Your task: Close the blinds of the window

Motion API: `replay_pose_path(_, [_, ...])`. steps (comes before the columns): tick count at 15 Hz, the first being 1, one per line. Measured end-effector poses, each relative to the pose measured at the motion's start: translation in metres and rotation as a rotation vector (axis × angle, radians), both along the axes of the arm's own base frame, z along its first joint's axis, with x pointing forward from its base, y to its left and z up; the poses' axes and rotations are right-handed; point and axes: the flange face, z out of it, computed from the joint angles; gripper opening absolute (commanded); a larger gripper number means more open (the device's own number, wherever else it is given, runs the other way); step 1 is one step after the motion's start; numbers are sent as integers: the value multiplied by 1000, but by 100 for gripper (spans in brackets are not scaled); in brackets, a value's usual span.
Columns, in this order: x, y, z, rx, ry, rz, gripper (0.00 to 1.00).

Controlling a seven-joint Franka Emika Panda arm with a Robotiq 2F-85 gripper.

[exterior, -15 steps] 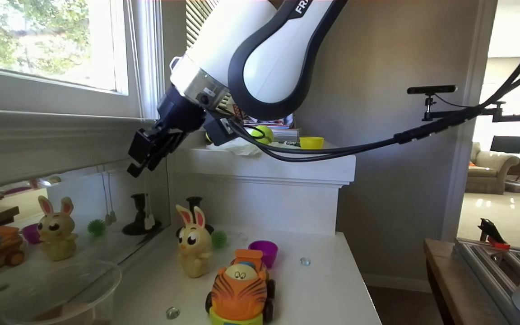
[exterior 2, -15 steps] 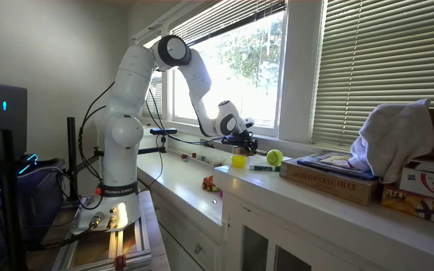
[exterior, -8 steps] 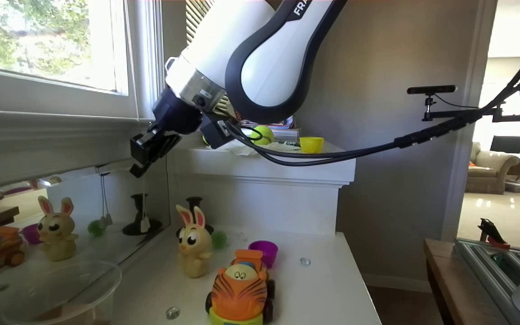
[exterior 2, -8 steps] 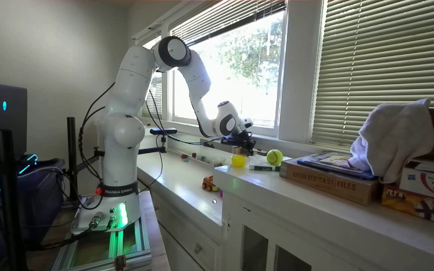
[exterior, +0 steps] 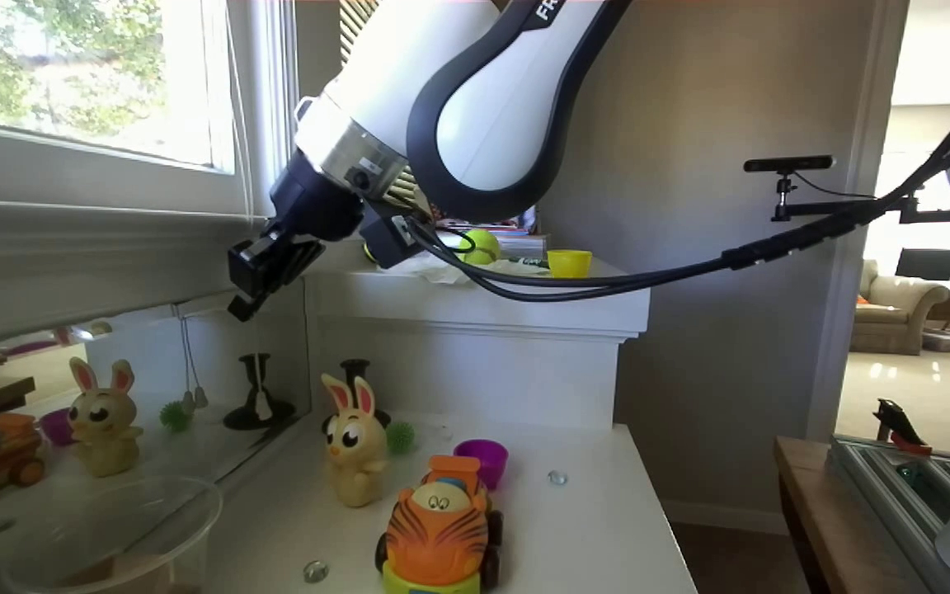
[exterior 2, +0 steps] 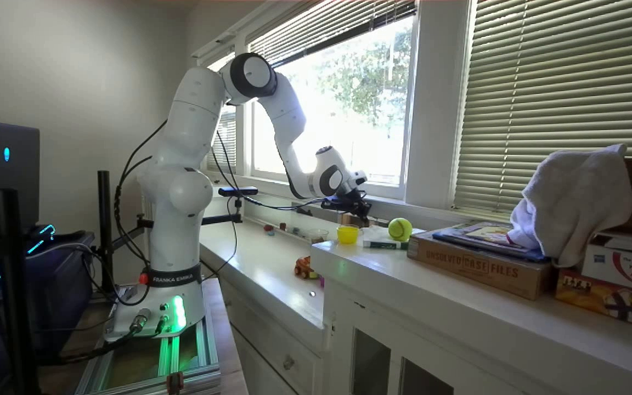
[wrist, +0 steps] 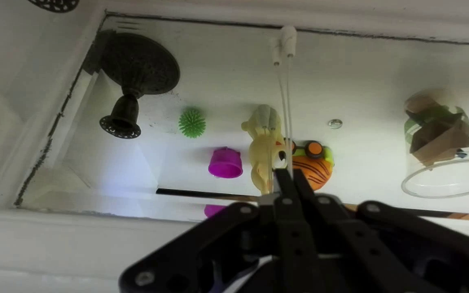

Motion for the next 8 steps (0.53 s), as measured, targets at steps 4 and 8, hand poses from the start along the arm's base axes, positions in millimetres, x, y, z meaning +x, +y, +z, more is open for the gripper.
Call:
replay_pose_path(4, [-6, 24, 33, 20, -28, 32, 0])
replay_pose_path(8, [-22, 49, 54, 23, 1, 59, 0])
